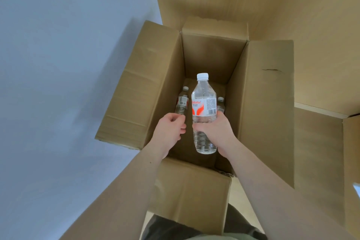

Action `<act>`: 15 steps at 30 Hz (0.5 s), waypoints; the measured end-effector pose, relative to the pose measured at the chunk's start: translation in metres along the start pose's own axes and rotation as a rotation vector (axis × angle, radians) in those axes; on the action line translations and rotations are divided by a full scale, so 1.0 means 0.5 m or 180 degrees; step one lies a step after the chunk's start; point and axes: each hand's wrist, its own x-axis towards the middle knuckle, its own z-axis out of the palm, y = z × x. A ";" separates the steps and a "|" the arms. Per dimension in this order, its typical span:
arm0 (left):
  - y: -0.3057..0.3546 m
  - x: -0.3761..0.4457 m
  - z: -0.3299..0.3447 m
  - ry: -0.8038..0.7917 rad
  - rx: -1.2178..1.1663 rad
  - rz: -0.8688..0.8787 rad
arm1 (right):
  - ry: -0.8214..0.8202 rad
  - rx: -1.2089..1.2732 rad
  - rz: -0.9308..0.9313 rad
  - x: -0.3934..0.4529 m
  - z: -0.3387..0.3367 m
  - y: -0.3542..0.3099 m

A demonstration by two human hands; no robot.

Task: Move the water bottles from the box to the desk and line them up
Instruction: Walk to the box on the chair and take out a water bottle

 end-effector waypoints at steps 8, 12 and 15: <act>0.001 -0.042 -0.014 -0.0129 0.0141 0.0174 | 0.0160 0.0092 -0.0130 -0.065 -0.017 -0.015; 0.004 -0.053 -0.026 -0.0345 0.0213 0.0210 | 0.0332 0.0261 -0.0097 -0.102 -0.012 -0.012; 0.000 -0.064 -0.034 -0.0526 0.0277 0.0203 | 0.0503 0.0407 -0.0058 -0.135 -0.002 0.000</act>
